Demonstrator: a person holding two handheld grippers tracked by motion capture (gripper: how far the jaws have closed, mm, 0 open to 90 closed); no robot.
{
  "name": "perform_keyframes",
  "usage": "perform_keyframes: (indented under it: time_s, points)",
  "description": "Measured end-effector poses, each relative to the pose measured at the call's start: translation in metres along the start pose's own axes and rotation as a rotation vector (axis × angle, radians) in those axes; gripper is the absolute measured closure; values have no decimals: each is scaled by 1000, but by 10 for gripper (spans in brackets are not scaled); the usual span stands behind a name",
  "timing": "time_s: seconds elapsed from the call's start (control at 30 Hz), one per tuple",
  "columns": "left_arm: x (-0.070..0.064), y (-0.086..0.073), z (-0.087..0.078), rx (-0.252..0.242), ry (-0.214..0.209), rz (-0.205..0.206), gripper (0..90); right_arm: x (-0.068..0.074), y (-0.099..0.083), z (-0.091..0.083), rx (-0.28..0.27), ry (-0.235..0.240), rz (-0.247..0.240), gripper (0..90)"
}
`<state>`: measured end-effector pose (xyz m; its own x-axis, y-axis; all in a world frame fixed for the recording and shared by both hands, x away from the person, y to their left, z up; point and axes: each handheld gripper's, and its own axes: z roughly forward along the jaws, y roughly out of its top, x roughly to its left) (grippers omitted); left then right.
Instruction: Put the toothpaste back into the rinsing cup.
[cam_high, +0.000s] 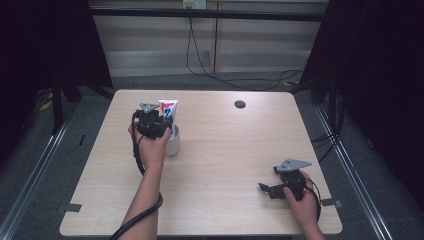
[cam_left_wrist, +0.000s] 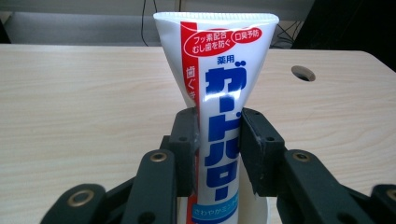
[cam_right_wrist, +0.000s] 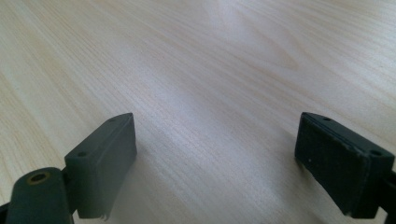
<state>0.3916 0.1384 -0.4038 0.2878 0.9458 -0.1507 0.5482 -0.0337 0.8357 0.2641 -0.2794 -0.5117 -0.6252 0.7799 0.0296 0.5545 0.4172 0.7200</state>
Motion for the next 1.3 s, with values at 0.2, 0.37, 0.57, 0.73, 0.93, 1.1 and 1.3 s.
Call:
perform_keyframes:
  time_s: [0.2,0.37,0.57,0.73,0.93,1.1,1.3]
  points:
    - [2,1,-9,-55,-43,-31,741,0,0,0,0,0,0,122]
    - [-7,9,-13,4,-21,-12,732,0,0,0,0,0,0,121]
    - [-7,-3,-10,42,-18,-21,716,0,0,0,0,0,0,121]
    - [-6,-9,-12,36,-15,-3,695,0,0,0,0,0,0,121]
    - [-4,-9,-18,38,-22,10,680,0,0,0,0,0,0,121]
    - [-4,-7,-23,40,-23,21,662,0,0,0,0,0,0,121]
    - [-4,-8,-26,42,-37,37,596,0,0,0,0,0,0,121]
